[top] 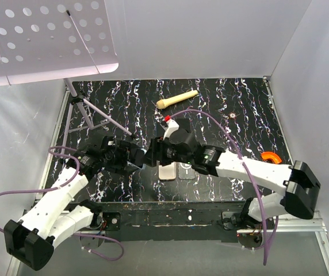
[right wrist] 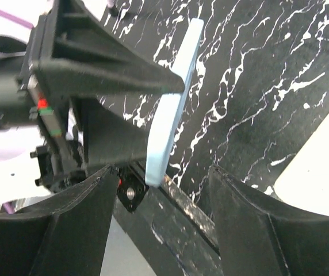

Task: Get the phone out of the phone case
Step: Pick up the phone at the corner of the board, then adjust the phone.

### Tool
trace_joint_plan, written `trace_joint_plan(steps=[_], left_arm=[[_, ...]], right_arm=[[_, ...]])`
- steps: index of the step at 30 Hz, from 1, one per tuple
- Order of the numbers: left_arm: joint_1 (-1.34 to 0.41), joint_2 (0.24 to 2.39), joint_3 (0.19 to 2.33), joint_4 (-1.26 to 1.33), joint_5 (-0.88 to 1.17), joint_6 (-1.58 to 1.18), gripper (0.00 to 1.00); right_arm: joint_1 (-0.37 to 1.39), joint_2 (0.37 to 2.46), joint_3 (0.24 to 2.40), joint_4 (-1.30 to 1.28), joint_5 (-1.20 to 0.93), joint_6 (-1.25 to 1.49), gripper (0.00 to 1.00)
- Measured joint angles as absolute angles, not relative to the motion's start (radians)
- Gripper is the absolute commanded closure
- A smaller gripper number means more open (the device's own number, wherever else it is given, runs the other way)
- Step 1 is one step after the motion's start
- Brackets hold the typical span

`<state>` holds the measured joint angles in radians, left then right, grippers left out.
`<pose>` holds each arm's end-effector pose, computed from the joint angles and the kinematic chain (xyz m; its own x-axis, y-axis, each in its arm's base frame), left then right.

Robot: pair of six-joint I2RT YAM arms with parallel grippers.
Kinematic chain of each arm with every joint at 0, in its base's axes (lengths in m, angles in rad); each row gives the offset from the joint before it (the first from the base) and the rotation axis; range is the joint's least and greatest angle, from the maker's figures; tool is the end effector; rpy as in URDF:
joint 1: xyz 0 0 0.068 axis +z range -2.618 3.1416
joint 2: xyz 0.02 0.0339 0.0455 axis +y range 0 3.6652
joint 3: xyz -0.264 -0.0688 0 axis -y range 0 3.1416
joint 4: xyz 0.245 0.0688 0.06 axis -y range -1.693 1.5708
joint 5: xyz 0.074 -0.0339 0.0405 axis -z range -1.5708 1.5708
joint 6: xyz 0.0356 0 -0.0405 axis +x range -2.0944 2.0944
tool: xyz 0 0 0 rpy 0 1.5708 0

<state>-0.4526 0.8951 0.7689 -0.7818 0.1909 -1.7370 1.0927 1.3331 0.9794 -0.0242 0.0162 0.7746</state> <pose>0.1522 -0.0815 0.2623 -0.4097 -0.8775 0.2493 -0.7875 0.2023 -0.5821 0.1433 0.2753 0.3011 -0.7374 0.0970 -0.6685 -0.5108 0.5675 0.6458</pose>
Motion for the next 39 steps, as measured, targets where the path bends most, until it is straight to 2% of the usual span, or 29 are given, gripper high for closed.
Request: trace_joint_plan(steps=[5,7,10,11,12,14,17,18,24,30,35,39], left_arm=[[-0.484,0.912,0.788,-0.753,0.201,-1.78,1.0],[-0.5,0.938,0.794,-0.74,0.202,-1.795,1.0],[-0.517,0.969,0.794,-0.739,0.187,-1.807,1.0],[-0.522,0.976,0.794,-0.735,0.186,-1.812,0.98],[-0.527,0.981,0.794,-0.725,0.181,-1.815,0.83],[-0.538,0.987,0.794,-0.694,0.182,-1.811,0.43],[-0.564,0.991,0.794,-0.654,0.206,-1.794,0.07],[-0.575,0.991,0.795,-0.636,0.222,-1.783,0.03],[-0.573,0.989,0.807,-0.623,0.14,-1.594,0.02],[-0.571,0.979,0.815,-0.487,0.101,-1.174,0.1],[-0.572,1.113,0.889,-0.305,0.361,-0.788,0.1],[-0.584,1.193,0.9,-0.252,0.628,-0.6,0.11]], right_arm=[[1.137,1.485,1.114,-0.076,0.118,0.783,0.44],[1.153,1.555,1.176,-0.11,0.143,0.783,0.58],[1.164,1.602,1.203,-0.178,0.199,0.779,0.92],[1.162,1.604,1.201,-0.187,0.207,0.78,0.99],[1.16,1.603,1.198,-0.197,0.223,0.814,0.99],[1.157,1.582,1.185,-0.202,0.252,0.82,0.99],[1.146,1.484,1.1,-0.183,0.265,0.818,0.99],[1.137,1.443,1.066,-0.171,0.25,0.812,0.99],[0.909,1.176,0.891,-0.24,0.112,0.694,0.99],[0.653,1.03,0.876,-0.41,-0.277,0.429,0.99],[0.624,1.028,1.023,-0.691,-0.552,0.215,0.99],[0.622,1.02,1.086,-0.759,-0.699,0.147,0.99]])
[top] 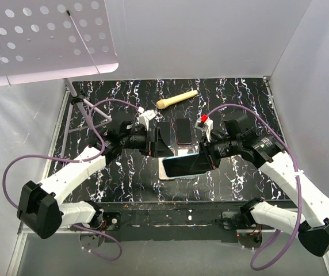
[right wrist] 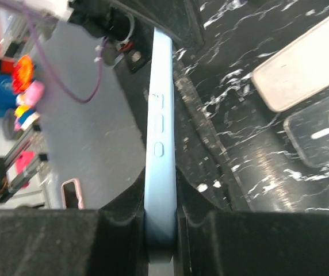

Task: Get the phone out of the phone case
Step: Adjust the phone.

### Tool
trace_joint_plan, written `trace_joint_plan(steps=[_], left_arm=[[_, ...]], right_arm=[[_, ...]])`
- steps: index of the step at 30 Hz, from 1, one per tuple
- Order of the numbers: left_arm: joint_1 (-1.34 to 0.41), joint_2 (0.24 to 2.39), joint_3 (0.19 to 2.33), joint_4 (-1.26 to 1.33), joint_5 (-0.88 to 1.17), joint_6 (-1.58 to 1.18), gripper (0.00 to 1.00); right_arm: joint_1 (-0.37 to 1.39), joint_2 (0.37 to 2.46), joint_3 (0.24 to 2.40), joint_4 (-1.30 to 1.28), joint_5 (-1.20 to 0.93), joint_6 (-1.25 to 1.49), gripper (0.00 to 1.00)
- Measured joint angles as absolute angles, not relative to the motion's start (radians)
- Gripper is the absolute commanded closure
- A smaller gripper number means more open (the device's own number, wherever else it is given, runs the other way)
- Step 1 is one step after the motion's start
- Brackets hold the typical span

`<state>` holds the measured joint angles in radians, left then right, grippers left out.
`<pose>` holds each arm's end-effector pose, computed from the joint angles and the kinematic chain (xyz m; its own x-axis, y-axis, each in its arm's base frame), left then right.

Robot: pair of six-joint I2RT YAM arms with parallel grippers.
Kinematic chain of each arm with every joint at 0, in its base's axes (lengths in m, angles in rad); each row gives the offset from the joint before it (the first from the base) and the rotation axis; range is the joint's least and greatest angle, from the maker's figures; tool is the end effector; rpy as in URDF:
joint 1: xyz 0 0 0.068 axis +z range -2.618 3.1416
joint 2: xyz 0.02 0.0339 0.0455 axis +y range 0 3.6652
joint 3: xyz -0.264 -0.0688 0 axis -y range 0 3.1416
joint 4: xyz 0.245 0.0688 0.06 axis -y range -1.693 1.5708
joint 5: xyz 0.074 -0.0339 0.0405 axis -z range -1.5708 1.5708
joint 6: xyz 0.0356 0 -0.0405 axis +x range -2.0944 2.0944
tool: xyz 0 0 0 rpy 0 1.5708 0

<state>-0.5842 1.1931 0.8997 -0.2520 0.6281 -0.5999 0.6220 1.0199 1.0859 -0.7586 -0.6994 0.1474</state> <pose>0.2074 -0.1622 0.2921 -0.8457 0.0115 -0.5335 0.4699 0.4899 -0.7343 0.1494 0.1353 0.3498 -0.6379 -0.3191 -0.7009 -0.7631 0.3843 0.5196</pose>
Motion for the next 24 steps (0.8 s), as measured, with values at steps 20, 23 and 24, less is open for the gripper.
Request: trace_joint_plan(steps=[20,23,24], left_arm=[[-0.645,1.178,0.871,-0.03,1.119,-0.572,0.32],[-0.699,1.203,0.888,-0.051,1.141,-0.558,0.55],[-0.721,1.213,0.897,-0.068,1.143,-0.541,0.6]], right_arm=[[0.621,1.015,1.098,-0.871,-0.867,0.101,0.99],[0.621,1.015,1.098,-0.86,-0.859,0.106,0.99],[0.621,1.014,1.098,-0.853,-0.859,0.112,0.99]])
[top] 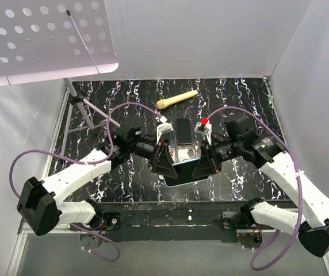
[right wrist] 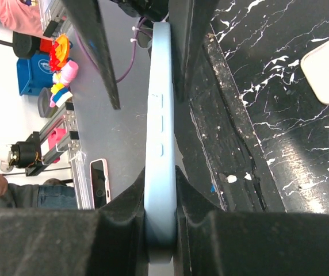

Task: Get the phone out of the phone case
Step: Adjust the phone.

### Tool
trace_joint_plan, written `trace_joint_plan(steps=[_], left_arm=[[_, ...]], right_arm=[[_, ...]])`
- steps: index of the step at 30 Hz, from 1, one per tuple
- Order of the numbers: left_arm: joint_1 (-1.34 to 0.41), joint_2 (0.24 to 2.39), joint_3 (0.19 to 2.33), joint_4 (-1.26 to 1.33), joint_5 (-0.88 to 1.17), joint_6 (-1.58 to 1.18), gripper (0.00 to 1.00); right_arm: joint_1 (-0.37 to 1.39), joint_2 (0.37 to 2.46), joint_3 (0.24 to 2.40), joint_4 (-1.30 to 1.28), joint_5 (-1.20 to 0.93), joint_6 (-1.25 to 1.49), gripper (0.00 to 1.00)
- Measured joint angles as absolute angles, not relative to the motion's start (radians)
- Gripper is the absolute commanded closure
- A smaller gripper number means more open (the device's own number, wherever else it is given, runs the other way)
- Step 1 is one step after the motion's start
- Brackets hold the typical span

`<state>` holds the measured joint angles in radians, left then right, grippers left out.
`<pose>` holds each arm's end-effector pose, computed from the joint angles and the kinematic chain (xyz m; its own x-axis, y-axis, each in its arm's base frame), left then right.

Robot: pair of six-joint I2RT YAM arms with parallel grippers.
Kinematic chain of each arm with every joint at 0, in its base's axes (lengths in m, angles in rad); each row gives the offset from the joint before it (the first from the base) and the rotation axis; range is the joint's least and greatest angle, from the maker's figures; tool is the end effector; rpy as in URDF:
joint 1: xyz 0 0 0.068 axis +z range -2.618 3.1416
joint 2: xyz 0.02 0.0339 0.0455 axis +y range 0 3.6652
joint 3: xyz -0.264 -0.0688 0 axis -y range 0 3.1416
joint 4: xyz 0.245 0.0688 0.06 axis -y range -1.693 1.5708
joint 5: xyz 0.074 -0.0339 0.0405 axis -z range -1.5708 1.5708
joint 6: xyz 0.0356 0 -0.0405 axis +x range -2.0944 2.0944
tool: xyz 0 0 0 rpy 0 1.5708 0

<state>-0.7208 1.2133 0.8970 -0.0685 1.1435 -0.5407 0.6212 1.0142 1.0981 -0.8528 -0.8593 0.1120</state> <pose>0.1750 -0.1969 0.3083 -0.7088 0.3387 -0.6188 0.6327 -0.0829 -0.7700 0.1384 0.1322 0.3504 -0.6538 -0.3782 -0.6553 -0.7543 0.2581 0.6037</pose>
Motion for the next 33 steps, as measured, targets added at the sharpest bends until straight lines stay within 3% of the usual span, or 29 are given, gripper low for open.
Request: trace_joint_plan(steps=[2,4,5,9,12,18,28,30,33], left_arm=[[-0.749,1.232,0.916,-0.11,1.137,-0.5,0.72],[-0.757,1.244,0.928,-0.144,1.136,-0.472,0.95],[-0.758,1.247,0.932,-0.158,1.134,-0.46,1.0],[-0.764,1.234,0.965,-0.169,1.145,-0.403,1.0],[-0.766,1.223,0.962,-0.133,1.078,-0.456,1.0],[-0.765,1.217,0.893,0.149,0.943,-0.727,1.0],[-0.762,1.216,0.878,0.388,0.874,-0.935,1.0],[-0.762,1.212,0.875,0.398,0.873,-0.945,1.0],[-0.762,1.208,0.874,0.403,0.873,-0.951,1.0]], right_arm=[[0.622,1.008,1.098,-0.84,-0.872,0.128,0.99],[0.624,0.994,1.098,-0.819,-0.875,0.144,0.99],[0.622,0.985,1.098,-0.807,-0.875,0.154,0.91],[0.606,0.935,1.074,-0.752,-0.881,0.214,0.51],[0.559,0.858,1.011,-0.616,-0.854,0.31,0.41],[0.503,0.765,0.842,-0.303,-0.82,0.582,0.38],[0.443,0.754,0.788,0.039,-0.761,0.904,0.5],[0.423,0.757,0.788,0.068,-0.754,0.944,0.55],[0.403,0.765,0.788,0.123,-0.743,0.999,0.76]])
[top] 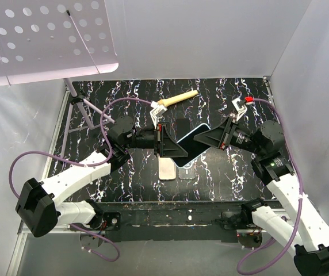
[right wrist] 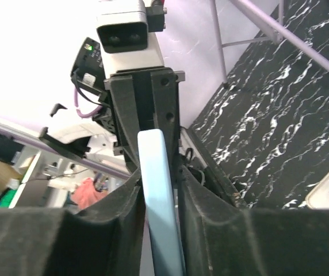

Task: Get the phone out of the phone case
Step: Adjust the phone.

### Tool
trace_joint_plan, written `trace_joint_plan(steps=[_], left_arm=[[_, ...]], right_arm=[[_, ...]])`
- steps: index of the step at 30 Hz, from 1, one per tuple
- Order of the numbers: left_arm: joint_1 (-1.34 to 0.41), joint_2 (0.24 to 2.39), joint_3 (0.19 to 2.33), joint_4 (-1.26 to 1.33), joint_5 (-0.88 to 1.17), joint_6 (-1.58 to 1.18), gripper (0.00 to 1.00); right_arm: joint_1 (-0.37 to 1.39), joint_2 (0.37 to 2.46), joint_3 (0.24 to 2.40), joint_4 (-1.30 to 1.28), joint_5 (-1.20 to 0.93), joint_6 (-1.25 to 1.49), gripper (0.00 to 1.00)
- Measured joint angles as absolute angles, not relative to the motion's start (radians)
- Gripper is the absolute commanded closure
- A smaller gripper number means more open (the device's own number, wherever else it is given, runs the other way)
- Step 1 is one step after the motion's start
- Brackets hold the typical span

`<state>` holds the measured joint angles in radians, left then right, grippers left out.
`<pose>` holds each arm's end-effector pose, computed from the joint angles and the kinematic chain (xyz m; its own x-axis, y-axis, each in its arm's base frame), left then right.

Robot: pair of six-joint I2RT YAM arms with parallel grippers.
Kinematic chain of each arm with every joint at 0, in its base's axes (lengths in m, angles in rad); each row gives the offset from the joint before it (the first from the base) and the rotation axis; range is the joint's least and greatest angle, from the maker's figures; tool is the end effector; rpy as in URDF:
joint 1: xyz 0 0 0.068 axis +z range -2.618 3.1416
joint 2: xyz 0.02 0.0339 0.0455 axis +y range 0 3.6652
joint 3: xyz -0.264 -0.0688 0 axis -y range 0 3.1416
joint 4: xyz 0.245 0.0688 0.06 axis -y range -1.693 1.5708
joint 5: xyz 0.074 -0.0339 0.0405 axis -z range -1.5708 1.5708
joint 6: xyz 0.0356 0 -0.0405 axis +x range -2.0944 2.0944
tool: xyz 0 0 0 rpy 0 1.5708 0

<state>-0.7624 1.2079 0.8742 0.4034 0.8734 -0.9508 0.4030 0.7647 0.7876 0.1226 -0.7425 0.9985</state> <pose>0.1793 -0.2090 0.3435 -0.7818 0.0239 -0.6231 0.6200 -0.0761 -0.7809 0.1490 0.0897 0.3764 -0.6880 0.3800 -0.6183 -0.6019 0.1772 0.7787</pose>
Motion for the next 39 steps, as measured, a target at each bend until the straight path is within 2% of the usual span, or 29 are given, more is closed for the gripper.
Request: trace_joint_plan(steps=[1,2,3,4,5,6,8,9,13,19,21,26,28,30,34,39], left_arm=[[-0.762,1.206,0.874,0.403,0.873,-0.951,1.0],[-0.762,1.205,0.874,0.401,0.871,-0.954,1.0],[-0.761,1.205,0.874,0.402,0.871,-0.964,1.0],[-0.757,1.202,0.874,0.405,0.873,-0.985,0.85],[-0.756,1.196,0.875,0.407,0.872,-0.994,0.63],[-0.756,1.19,0.876,0.401,0.872,-0.994,0.5],[-0.757,1.184,0.897,0.349,0.872,-0.957,0.37],[-0.757,1.181,0.921,0.301,0.872,-0.929,0.36],[-0.759,1.175,1.007,0.101,0.88,-0.81,0.44],[-0.757,1.199,1.05,-0.028,0.968,-0.726,0.75],[-0.757,1.211,1.059,-0.051,0.989,-0.711,0.8],[-0.755,1.239,1.079,-0.062,1.026,-0.698,0.84],[-0.753,1.256,1.089,-0.061,1.041,-0.699,0.9],[-0.747,1.28,1.101,-0.049,1.064,-0.707,1.0],[-0.733,1.325,1.103,0.089,1.118,-0.759,1.0],[-0.712,1.388,1.09,0.405,1.188,-0.889,1.0]], right_arm=[[0.399,0.77,0.788,0.142,-0.739,1.017,0.9],[0.398,0.776,0.788,0.163,-0.739,1.034,0.98],[0.398,0.783,0.787,0.188,-0.749,1.042,0.99],[0.398,0.79,0.787,0.21,-0.755,1.044,0.99],[0.398,0.795,0.787,0.222,-0.76,1.048,0.99],[0.398,0.802,0.787,0.24,-0.77,1.055,0.99],[0.387,0.812,0.787,0.248,-0.786,1.069,0.99],[0.37,0.818,0.787,0.241,-0.802,1.073,0.99],[0.281,0.85,0.802,0.223,-0.912,1.082,0.99],[0.221,0.873,0.841,0.207,-1.072,1.069,0.99],[0.213,0.878,0.849,0.205,-1.103,1.062,0.99],[0.201,0.917,0.865,0.22,-1.157,1.073,0.99],[0.195,0.942,0.874,0.236,-1.181,1.079,0.99],[0.187,0.971,0.883,0.269,-1.206,1.09,0.99],[0.168,1.042,0.903,0.366,-1.258,1.159,0.99],[0.15,1.142,0.954,0.544,-1.311,1.307,0.99]])
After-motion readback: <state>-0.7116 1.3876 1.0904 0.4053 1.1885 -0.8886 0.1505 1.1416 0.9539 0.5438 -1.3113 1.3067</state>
